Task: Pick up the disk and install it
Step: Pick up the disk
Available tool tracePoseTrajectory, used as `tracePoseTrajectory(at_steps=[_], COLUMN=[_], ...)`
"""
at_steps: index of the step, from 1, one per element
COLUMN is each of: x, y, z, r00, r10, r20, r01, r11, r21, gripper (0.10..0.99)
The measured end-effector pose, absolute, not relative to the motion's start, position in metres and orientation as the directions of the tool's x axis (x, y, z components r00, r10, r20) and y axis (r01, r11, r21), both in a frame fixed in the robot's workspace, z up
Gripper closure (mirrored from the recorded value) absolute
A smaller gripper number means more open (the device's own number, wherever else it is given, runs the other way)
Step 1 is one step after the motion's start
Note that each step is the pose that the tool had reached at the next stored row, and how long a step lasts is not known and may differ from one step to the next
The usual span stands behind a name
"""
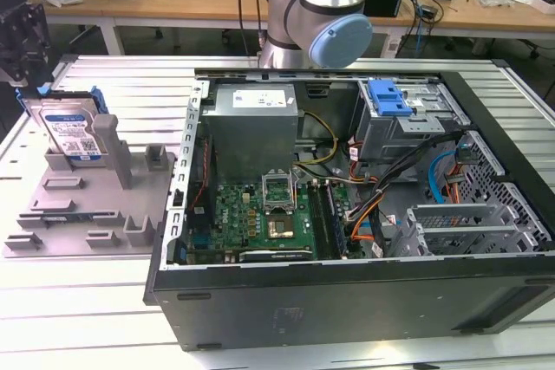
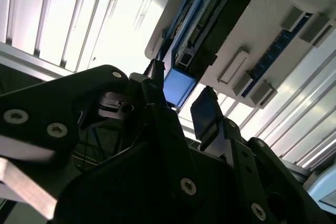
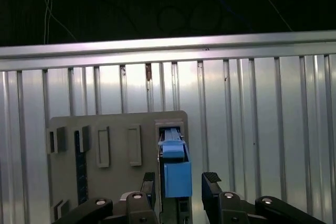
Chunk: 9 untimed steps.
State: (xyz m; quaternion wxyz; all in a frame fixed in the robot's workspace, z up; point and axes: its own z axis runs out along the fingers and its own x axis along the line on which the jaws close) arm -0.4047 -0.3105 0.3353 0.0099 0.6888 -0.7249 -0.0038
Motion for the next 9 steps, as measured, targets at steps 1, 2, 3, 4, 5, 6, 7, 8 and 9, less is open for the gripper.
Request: tracePoseTrajectory(at_steps=[1,2,3,4,5,6,7,8,9], x=[-0.4049,-0.4051,-0.4052,-0.4053,-0.4055,-0.4055,-0.4056,-0.4056,-0.4056], y=[-0.3105,-0.3105,-0.3105,-0.3105,-0.3105,-0.3105,-0.3105,-0.3105,-0.3105], z=[0.3345,0.3337,0.3331,0.3321,0.3311,0.3301,0.3291,0.3286,0.328], r00=[-0.05,-0.049,-0.049,-0.048,-0.047,-0.046,-0.044,-0.044,-0.043], r10=[-0.999,-0.999,-0.999,-0.999,-0.999,-0.999,-0.999,-0.999,-0.999], r20=[0.009,0.009,0.009,0.009,0.009,0.009,0.009,0.009,0.009], r01=[-0.999,-0.999,-0.999,-0.999,-0.999,-0.999,-0.999,-0.999,-0.999], r11=[0.05,0.05,0.049,0.048,0.047,0.046,0.045,0.044,0.043], r21=[0.02,0.02,0.02,0.02,0.02,0.02,0.02,0.02,0.02], gripper=[0.604,0.604,0.604,0.604,0.604,0.604,0.604,0.604,0.604])
